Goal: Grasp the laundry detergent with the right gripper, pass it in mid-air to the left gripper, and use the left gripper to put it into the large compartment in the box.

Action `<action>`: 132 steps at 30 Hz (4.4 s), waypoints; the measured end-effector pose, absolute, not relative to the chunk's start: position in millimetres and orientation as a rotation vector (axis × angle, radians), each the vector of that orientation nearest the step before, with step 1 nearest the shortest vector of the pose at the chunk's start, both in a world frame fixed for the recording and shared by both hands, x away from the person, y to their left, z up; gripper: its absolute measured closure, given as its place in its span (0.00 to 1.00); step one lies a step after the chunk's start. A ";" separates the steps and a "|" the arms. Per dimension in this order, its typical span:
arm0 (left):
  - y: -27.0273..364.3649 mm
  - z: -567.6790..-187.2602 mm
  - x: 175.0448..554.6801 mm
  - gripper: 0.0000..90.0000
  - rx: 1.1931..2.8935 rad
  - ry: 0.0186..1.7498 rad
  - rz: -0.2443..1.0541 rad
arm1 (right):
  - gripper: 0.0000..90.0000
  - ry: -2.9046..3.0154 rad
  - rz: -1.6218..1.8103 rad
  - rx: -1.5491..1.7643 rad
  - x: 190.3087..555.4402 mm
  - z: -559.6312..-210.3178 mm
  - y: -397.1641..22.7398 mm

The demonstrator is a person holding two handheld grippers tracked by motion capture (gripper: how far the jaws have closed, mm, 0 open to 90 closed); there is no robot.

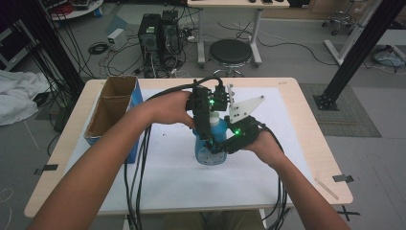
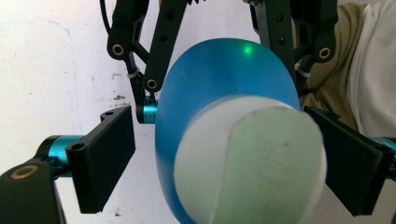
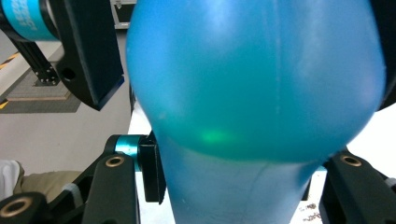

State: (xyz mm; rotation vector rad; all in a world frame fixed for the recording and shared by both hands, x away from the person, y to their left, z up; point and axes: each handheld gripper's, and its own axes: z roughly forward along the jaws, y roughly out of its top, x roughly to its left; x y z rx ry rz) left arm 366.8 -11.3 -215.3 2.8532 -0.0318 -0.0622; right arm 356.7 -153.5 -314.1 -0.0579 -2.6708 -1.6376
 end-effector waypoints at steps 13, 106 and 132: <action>-11.5 -216.9 367.3 0.19 2.849 -0.037 -0.052 | 0.49 -2.664 -1.644 -0.065 356.8 -313.6 -153.9; 41.5 -183.2 378.5 0.42 2.816 0.256 0.163 | 0.01 -3.082 -0.794 -0.306 355.9 -290.8 -270.4; 119.6 -117.6 385.6 0.42 2.709 0.714 0.309 | 0.01 -3.160 -0.520 -0.270 360.3 -272.8 -288.6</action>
